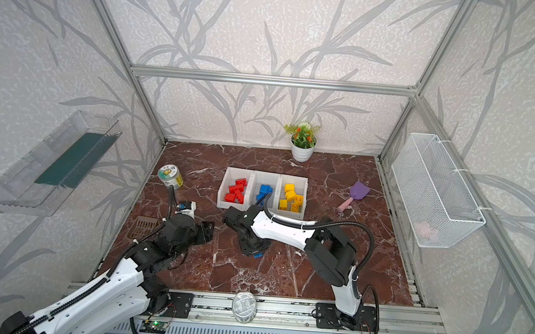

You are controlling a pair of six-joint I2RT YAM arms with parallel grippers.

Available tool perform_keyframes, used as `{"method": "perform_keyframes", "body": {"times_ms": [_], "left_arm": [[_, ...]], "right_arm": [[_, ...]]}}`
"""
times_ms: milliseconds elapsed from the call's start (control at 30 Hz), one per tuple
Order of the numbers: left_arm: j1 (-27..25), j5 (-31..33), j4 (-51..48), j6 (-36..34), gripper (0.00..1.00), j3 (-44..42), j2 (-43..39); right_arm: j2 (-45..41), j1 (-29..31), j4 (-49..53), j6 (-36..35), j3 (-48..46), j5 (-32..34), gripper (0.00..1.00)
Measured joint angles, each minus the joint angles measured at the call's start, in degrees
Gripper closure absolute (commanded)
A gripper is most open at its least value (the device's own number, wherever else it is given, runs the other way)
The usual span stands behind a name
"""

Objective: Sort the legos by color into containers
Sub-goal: 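Carry the blue brick into the middle compartment and open the right gripper, then grasp a blue brick by the tray with the left gripper while the right withdraws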

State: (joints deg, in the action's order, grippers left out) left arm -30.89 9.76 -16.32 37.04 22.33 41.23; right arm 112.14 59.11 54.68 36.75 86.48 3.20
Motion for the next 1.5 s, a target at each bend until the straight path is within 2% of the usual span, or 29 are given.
{"method": "perform_keyframes", "body": {"times_ms": [233,400,533,700,800,933,1033,1200,1500], "left_arm": [[0.0,-2.0,0.0,0.2,0.31,0.0,0.0],[0.0,-5.0,0.1,1.4,0.3,-0.1,0.0],[0.0,-6.8,0.1,2.2,0.3,-0.5,0.0],[0.0,-8.4,0.1,2.4,0.3,-0.5,0.5],[0.0,-9.3,0.3,2.4,0.3,-0.5,1.8],[-0.1,-10.6,0.8,2.3,0.3,-0.5,4.0],[-0.4,-11.5,1.0,1.9,0.3,-0.2,6.1],[-2.3,-11.9,1.6,1.2,0.3,1.6,9.5],[-10.8,-10.9,4.2,-1.4,0.3,12.2,24.0]], "right_arm": [[0.4,-8.9,-1.2,-7.9,14.1,5.4,0.68],[5.1,-13.2,-4.2,-11.5,22.9,8.6,0.68],[11.6,-14.5,-5.5,-13.2,27.3,9.9,0.62],[17.7,-15.5,-5.1,-14.1,29.7,10.3,0.45],[17.9,-15.6,-4.7,-14.3,30.2,10.5,0.39],[16.5,-15.7,-4.6,-14.3,30.6,10.9,0.36],[11.8,-15.7,-5.7,-14.4,26.8,10.8,0.34],[-2.6,-15.8,-7.3,-15.3,15.2,11.4,0.33],[-32.6,-16.6,-11.9,-12.9,-15.4,13.5,0.3]]}}
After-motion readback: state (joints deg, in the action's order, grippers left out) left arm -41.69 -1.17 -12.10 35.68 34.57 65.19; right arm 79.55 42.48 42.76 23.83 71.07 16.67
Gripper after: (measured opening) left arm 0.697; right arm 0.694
